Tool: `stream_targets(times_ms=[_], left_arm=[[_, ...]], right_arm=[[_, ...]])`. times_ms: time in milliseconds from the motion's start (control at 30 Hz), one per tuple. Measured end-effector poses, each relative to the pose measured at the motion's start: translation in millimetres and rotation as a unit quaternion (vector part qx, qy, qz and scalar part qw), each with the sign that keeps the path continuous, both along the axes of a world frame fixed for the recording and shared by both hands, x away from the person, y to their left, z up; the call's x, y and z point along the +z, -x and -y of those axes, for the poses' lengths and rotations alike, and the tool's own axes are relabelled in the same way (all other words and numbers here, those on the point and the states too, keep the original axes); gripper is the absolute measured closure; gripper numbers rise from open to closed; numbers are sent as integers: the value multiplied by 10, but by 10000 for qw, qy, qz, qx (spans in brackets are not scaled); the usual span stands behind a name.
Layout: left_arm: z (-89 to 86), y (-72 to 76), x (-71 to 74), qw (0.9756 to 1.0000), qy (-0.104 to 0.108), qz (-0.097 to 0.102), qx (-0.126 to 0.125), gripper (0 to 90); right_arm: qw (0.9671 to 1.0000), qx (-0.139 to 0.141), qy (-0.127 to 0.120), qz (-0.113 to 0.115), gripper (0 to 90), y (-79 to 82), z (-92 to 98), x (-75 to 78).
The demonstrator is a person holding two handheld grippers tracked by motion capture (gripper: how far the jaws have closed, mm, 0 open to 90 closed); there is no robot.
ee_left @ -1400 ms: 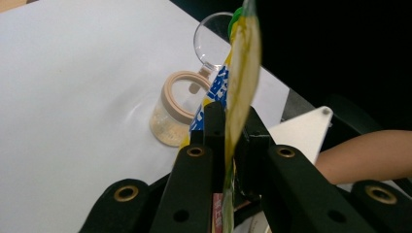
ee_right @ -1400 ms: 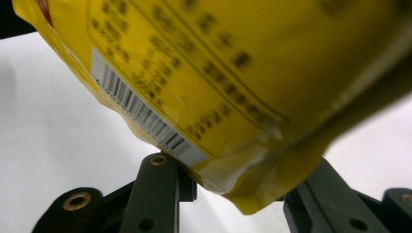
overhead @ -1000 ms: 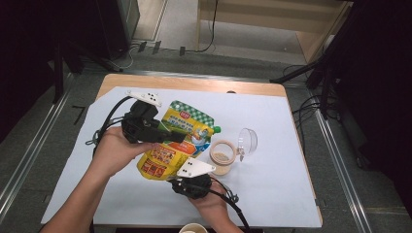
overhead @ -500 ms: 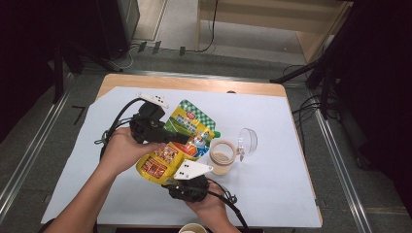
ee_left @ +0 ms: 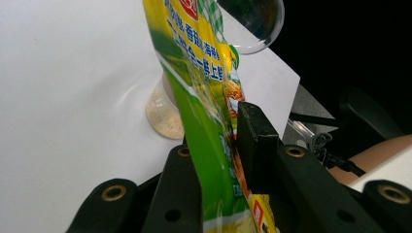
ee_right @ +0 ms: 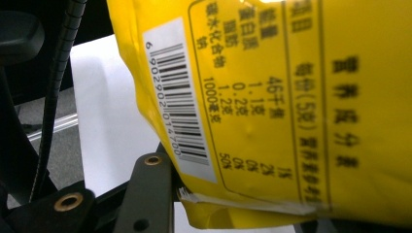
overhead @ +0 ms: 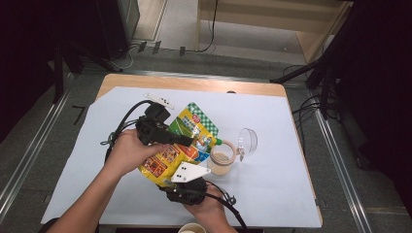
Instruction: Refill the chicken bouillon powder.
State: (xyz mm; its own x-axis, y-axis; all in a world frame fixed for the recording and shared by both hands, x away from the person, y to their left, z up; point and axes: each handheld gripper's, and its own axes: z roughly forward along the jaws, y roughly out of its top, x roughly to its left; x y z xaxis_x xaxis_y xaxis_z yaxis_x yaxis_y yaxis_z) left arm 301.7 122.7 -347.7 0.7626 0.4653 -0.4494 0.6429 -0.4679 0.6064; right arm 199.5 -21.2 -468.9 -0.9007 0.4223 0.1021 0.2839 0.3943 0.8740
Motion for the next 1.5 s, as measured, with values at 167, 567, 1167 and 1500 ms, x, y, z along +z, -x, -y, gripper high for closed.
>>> stream_targets(times_ms=[167,567,1167,1500], left_arm=[[31,-32,-29,9998,-14,-171,41,796],[65,-80,-28,9991,-179,-255,-299,783],[144,-230,-74,9959,-200,-637,-612,756],[193,-258,-111,9957,-144,-734,-547,729]], right_arm=[[10000,3,25,45,644,0,-5,-5],[10000,88,-9,-43,650,12,0,0],[9999,47,-120,-110,655,34,65,41],[9994,164,-308,-70,652,72,70,86]])
